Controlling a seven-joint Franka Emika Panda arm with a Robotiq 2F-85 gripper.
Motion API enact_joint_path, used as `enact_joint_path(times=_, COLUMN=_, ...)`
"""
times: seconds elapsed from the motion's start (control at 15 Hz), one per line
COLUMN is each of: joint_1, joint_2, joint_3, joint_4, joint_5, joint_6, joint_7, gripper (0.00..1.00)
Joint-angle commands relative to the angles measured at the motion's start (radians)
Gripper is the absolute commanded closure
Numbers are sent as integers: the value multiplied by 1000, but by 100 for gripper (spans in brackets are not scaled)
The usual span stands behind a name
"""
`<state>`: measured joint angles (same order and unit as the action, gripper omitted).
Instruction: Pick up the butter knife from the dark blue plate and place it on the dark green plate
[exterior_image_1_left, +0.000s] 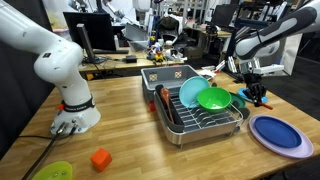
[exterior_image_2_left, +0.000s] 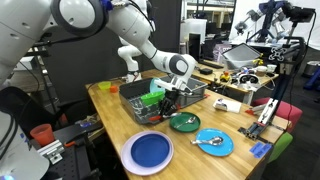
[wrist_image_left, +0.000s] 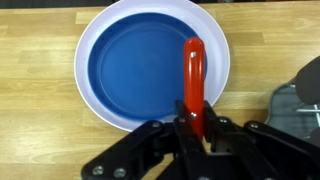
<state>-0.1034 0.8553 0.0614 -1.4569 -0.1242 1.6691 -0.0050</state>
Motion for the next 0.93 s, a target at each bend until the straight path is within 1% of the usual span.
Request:
enact_joint_path(times=0.0, joint_1=21, joint_2=54, joint_3=-36, joint_4=76, joint_5=22, joint_6=-53, joint_7=-36, gripper=96)
enact_joint_path(times=0.33, joint_1=9, joint_2=132, joint_3=-39, joint_4=164, joint_5=24, joint_6=-105, joint_7=-66, gripper=96)
enact_joint_path(times=0.87, joint_1=5, joint_2=226, joint_3=-38, joint_4=309, joint_5=38, joint_6=-163, joint_7=-49, gripper=96)
